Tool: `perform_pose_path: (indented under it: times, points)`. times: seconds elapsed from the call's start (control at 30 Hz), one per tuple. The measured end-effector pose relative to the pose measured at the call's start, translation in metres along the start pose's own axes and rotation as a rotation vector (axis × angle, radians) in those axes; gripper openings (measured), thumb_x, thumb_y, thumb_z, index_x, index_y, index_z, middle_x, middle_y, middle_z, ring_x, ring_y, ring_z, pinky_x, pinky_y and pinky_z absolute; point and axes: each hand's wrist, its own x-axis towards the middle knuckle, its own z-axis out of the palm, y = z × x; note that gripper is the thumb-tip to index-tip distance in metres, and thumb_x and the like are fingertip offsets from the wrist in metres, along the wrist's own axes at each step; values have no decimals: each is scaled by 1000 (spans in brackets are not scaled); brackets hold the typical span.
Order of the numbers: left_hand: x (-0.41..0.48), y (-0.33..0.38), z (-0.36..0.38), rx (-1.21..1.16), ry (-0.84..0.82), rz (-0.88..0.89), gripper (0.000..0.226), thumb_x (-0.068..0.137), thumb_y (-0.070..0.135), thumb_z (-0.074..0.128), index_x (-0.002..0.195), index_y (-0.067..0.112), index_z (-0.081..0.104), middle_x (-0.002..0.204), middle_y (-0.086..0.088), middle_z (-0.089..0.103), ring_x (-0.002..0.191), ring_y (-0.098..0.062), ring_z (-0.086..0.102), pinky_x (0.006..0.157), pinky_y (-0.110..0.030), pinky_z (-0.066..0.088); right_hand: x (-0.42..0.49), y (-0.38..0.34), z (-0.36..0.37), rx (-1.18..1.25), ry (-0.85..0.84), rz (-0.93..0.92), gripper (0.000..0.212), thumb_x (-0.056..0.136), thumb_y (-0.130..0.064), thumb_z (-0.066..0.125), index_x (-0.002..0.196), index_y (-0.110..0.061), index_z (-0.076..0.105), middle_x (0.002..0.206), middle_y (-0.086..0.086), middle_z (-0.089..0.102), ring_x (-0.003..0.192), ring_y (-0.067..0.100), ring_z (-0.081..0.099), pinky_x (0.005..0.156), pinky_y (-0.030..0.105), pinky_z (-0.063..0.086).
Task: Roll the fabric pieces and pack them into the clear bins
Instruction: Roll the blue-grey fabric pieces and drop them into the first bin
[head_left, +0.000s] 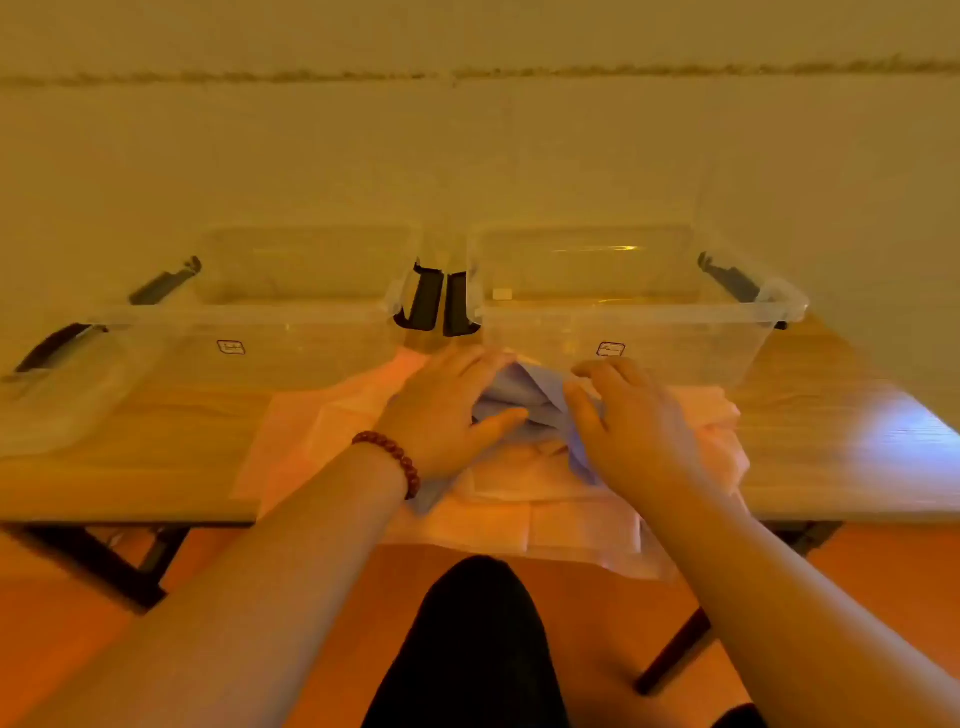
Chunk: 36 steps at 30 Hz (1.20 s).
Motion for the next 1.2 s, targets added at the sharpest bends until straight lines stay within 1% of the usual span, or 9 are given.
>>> perform_pose_path:
  times: [0.13, 0.3, 0.43, 0.57, 0.67, 0.83, 0.9, 1.07, 1.2]
  points:
    - [0, -2, 20, 95, -64, -106, 70, 91, 50, 52, 149, 23, 24, 152, -1, 31, 140, -21, 26, 110, -32, 23, -4, 2, 13, 78, -107, 76, 50, 99, -46, 38, 138, -17, 49, 143, 3, 46, 129, 25, 43, 103, 42, 39]
    - [-1, -18, 26, -8, 17, -77, 42, 94, 32, 56, 135, 23, 52, 114, -4, 56, 106, -20, 51, 82, -21, 33, -3, 12, 30, 89, -191, 59, 67, 92, -60, 24, 144, -23, 45, 150, -1, 42, 138, 18, 36, 113, 40, 29]
    - [-2, -25, 17, -251, 52, -104, 19, 93, 19, 58, 106, 17, 71, 87, -2, 58, 74, -3, 48, 66, -10, 35, -7, 18, 32, 305, -104, 40, 59, 92, -50, 30, 137, -21, 53, 140, -6, 51, 128, 6, 41, 105, 22, 28]
    - [0, -28, 8, -456, 114, -237, 17, 92, 22, 60, 89, 10, 71, 104, 22, 53, 95, 18, 46, 79, 4, 32, -7, 17, 31, 422, -61, 38, 56, 94, -51, 30, 132, -20, 57, 130, -9, 54, 122, 2, 42, 103, 23, 30]
    - [2, -18, 15, -637, 145, -324, 18, 95, 26, 55, 93, 12, 67, 110, 27, 56, 111, 8, 51, 83, 0, 37, -8, 19, 35, 414, -44, -2, 67, 91, -57, 22, 132, -18, 59, 135, 0, 58, 127, 16, 48, 108, 37, 36]
    - [11, 12, 29, -813, 286, -462, 33, 96, 34, 50, 103, 2, 57, 96, -16, 62, 74, -9, 56, 70, -25, 49, -7, 21, 38, 417, -41, -12, 68, 92, -56, 18, 134, -19, 56, 137, 1, 57, 128, 17, 48, 108, 41, 36]
    - [15, 18, 31, -848, 344, -503, 35, 96, 33, 50, 102, -1, 54, 94, -18, 60, 69, -6, 52, 67, -25, 48, -8, 22, 38, 420, -36, -14, 67, 92, -55, 19, 134, -19, 57, 136, -1, 57, 128, 16, 49, 108, 40, 37]
    - [23, 9, 25, -628, 449, -473, 26, 98, 20, 51, 80, 16, 33, 67, 1, 38, 54, -1, 39, 50, -12, 37, -8, 24, 41, 286, -98, 36, 73, 88, -65, 14, 135, -27, 56, 140, -2, 54, 133, 17, 45, 111, 46, 32]
    - [13, -11, 27, -326, 305, -355, 28, 98, 21, 50, 121, 14, 37, 66, 2, 44, 55, -4, 43, 48, -14, 35, -6, 20, 43, -2, -242, 41, 86, 77, -71, 2, 140, -34, 48, 150, -8, 42, 138, 14, 35, 112, 35, 21]
